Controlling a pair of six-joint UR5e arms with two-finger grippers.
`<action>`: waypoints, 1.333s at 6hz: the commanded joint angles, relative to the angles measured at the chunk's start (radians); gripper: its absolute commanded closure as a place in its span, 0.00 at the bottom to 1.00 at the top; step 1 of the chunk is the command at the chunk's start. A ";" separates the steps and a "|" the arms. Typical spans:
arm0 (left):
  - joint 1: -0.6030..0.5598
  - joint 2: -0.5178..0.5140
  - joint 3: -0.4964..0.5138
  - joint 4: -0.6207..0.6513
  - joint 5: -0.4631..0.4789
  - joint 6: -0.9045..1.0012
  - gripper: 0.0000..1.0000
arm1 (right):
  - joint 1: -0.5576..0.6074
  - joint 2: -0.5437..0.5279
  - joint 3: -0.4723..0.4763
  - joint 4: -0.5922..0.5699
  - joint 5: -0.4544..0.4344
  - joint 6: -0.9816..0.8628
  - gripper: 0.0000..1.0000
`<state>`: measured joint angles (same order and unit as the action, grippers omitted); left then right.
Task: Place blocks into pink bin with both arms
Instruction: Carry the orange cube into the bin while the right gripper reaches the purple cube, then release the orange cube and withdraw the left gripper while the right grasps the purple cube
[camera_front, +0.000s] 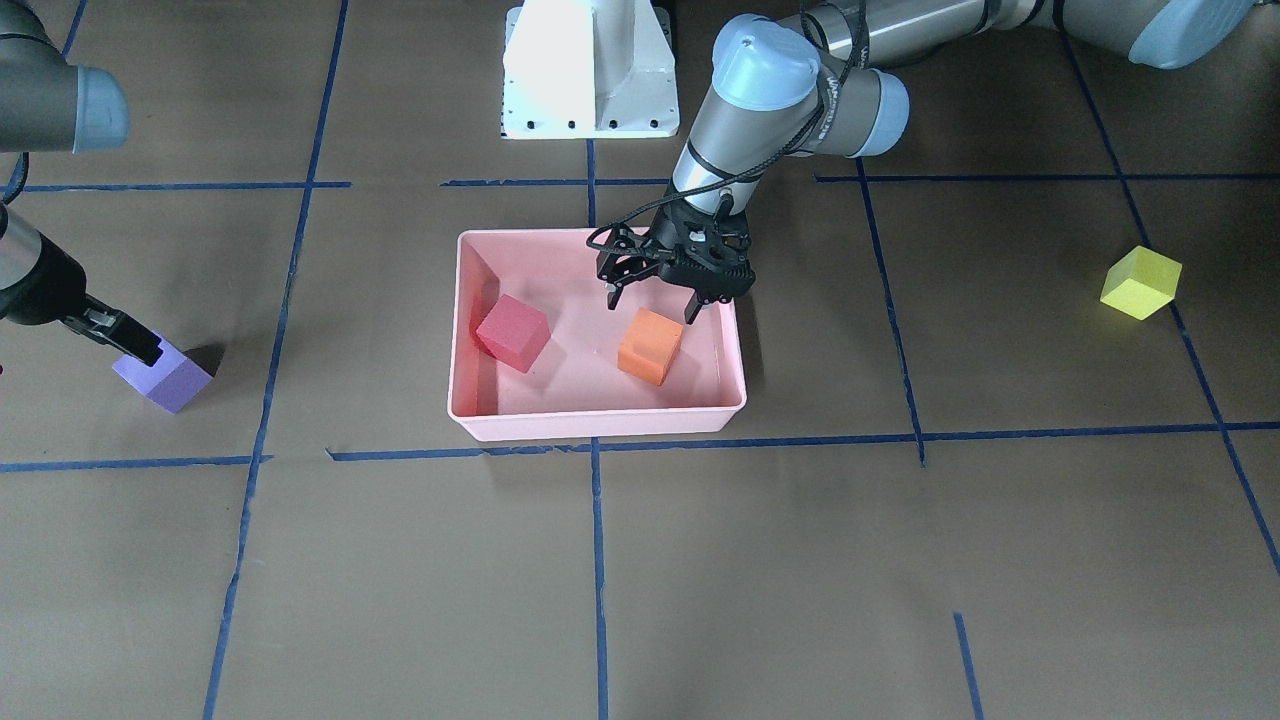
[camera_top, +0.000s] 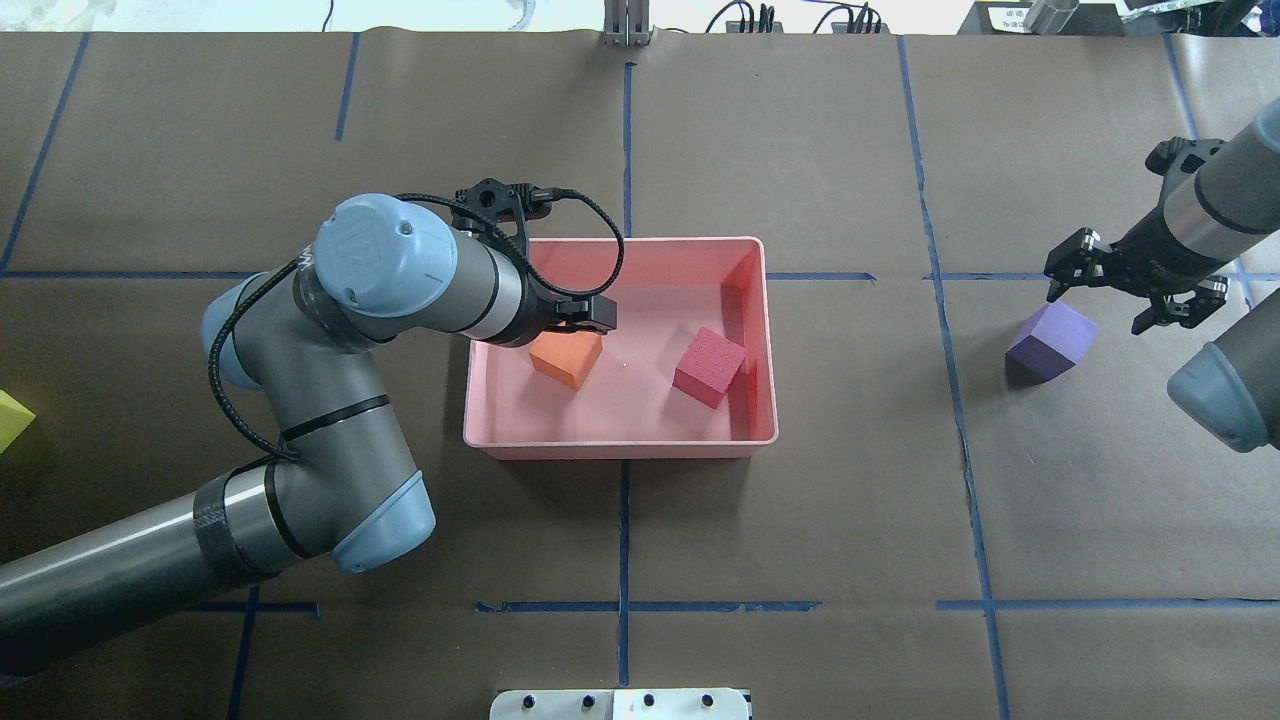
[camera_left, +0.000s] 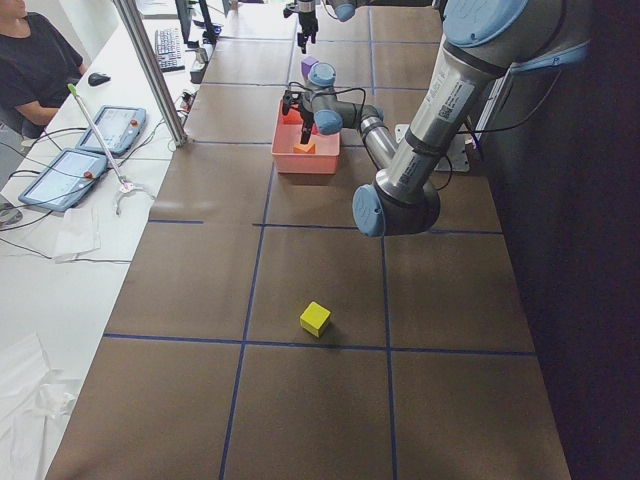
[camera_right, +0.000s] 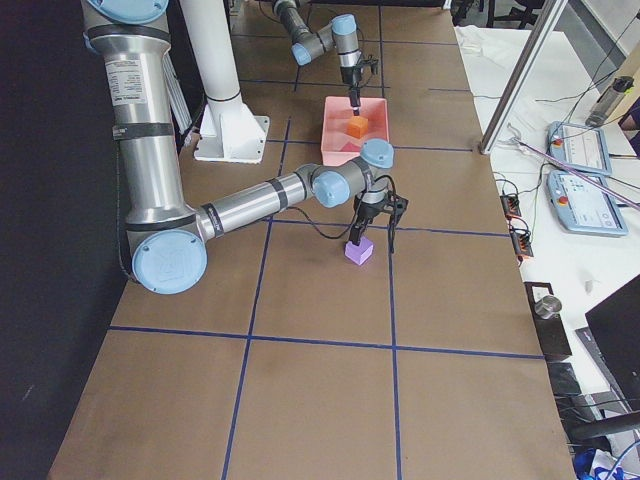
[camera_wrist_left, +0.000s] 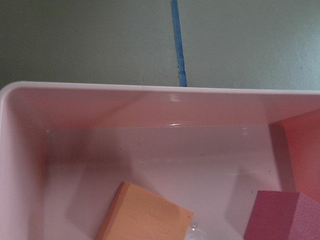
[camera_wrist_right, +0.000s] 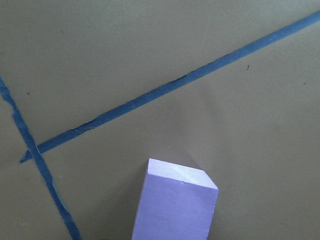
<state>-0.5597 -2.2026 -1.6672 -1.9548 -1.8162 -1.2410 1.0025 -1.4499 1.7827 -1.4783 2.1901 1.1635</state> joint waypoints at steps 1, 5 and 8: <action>0.000 0.007 -0.014 0.000 0.001 0.000 0.00 | -0.047 0.000 -0.012 0.000 -0.003 0.025 0.02; 0.000 0.009 -0.035 0.002 0.003 0.000 0.00 | -0.056 0.061 -0.107 -0.003 -0.007 0.038 0.02; 0.000 0.036 -0.077 0.002 0.003 0.000 0.00 | -0.058 0.063 -0.152 0.000 -0.035 0.081 0.03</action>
<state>-0.5599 -2.1750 -1.7280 -1.9528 -1.8132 -1.2410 0.9447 -1.3861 1.6483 -1.4782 2.1719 1.2413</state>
